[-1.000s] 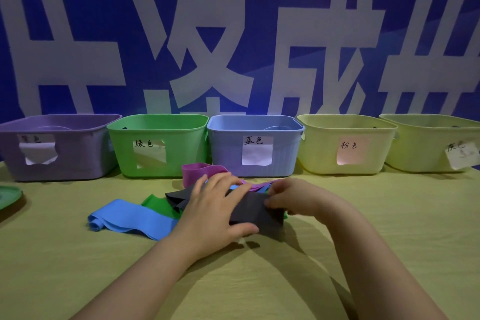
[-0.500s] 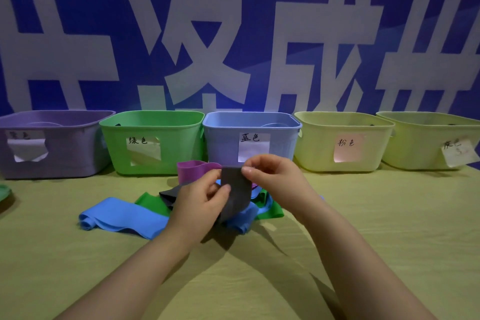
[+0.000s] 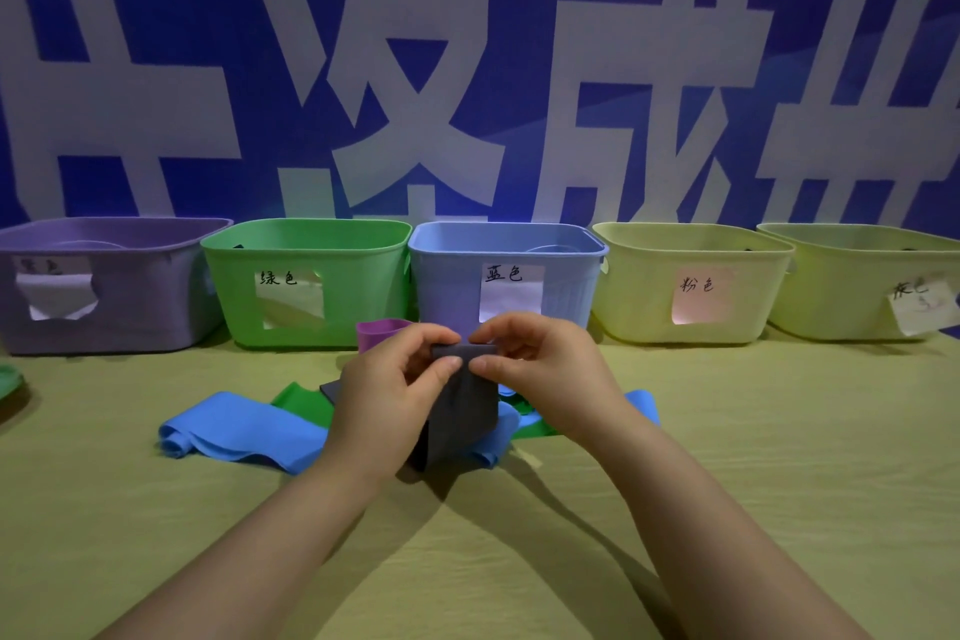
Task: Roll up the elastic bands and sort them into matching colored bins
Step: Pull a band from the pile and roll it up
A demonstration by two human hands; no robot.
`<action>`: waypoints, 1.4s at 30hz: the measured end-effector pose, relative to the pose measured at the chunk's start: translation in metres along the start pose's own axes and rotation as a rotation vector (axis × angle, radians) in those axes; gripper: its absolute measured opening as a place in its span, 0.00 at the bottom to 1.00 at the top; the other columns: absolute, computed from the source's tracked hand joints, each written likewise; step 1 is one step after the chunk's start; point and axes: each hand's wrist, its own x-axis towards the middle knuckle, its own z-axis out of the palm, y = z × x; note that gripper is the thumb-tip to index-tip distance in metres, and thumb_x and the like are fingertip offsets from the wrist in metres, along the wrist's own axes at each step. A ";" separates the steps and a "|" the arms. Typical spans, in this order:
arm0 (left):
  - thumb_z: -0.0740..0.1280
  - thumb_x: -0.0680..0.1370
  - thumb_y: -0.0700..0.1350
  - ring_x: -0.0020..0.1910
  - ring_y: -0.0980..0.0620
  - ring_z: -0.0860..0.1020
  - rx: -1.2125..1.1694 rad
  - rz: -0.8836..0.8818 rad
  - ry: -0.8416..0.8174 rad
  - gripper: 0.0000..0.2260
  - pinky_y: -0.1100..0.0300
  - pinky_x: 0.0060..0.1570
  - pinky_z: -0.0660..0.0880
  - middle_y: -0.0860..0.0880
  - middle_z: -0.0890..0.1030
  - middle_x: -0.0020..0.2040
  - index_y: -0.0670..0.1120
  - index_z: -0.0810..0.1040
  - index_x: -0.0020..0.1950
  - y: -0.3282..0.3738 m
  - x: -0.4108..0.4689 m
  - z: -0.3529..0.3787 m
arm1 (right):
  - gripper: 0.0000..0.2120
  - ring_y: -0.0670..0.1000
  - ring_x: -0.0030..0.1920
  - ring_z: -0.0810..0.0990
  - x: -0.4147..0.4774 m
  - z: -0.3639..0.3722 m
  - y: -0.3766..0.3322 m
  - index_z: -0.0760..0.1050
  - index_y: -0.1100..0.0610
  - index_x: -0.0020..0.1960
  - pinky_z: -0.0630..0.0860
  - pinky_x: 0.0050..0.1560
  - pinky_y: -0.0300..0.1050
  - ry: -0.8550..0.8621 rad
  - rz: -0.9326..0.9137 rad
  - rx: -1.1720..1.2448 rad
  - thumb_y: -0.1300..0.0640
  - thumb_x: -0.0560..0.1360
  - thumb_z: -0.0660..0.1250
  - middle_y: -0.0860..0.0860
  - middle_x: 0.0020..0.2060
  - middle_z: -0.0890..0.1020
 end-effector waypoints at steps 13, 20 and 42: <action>0.60 0.74 0.49 0.44 0.55 0.72 0.362 0.201 -0.039 0.11 0.59 0.43 0.67 0.48 0.76 0.43 0.44 0.79 0.43 -0.003 0.005 0.001 | 0.11 0.53 0.56 0.70 0.001 0.002 -0.003 0.79 0.52 0.53 0.68 0.57 0.51 -0.006 -0.156 -0.504 0.49 0.77 0.62 0.51 0.49 0.75; 0.51 0.75 0.53 0.37 0.50 0.70 0.440 0.232 -0.084 0.20 0.63 0.36 0.59 0.52 0.71 0.36 0.43 0.77 0.38 -0.001 0.006 -0.002 | 0.17 0.54 0.57 0.69 -0.002 0.001 -0.010 0.77 0.53 0.57 0.66 0.56 0.51 -0.140 -0.077 -0.654 0.48 0.81 0.51 0.53 0.53 0.73; 0.68 0.66 0.45 0.45 0.60 0.76 0.146 0.142 -0.067 0.06 0.68 0.45 0.71 0.54 0.80 0.42 0.54 0.78 0.41 0.009 0.005 -0.005 | 0.11 0.46 0.47 0.69 -0.006 -0.002 -0.017 0.77 0.52 0.55 0.59 0.40 0.19 -0.151 -0.054 -0.395 0.51 0.79 0.58 0.48 0.46 0.73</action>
